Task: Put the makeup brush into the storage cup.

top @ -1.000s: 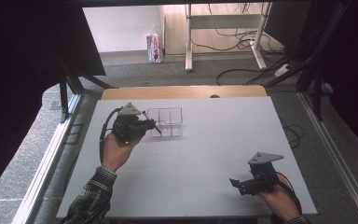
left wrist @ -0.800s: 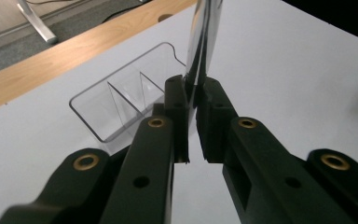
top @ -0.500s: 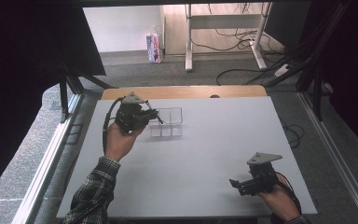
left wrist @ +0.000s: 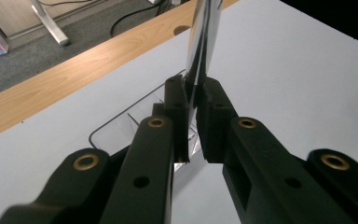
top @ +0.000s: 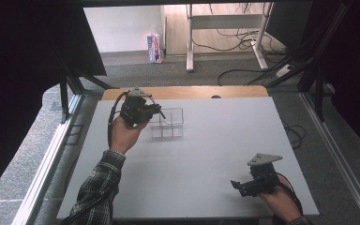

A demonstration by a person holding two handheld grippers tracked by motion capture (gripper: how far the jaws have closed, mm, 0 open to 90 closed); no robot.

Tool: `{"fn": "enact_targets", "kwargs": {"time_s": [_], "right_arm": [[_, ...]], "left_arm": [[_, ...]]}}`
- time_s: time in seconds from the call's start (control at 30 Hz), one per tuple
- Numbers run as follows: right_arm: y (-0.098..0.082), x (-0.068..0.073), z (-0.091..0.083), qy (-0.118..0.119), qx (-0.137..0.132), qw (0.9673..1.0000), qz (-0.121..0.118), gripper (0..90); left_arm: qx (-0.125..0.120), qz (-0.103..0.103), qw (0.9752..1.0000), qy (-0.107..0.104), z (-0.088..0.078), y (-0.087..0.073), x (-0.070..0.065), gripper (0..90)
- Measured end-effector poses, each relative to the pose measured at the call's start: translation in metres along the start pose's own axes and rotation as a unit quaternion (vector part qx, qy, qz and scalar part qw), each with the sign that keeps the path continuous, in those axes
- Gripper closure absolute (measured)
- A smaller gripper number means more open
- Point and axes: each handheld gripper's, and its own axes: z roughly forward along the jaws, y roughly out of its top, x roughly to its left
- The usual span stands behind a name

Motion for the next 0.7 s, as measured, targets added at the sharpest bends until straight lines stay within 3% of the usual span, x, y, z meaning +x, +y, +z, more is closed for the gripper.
{"fn": "enact_targets", "kwargs": {"time_s": [0.7], "right_arm": [[0.0,0.001,0.001,0.004,0.003,1.0,0.0,0.0]], "left_arm": [[0.017,-0.003,0.9997,0.016,0.025,0.006,0.008,83.8]]}}
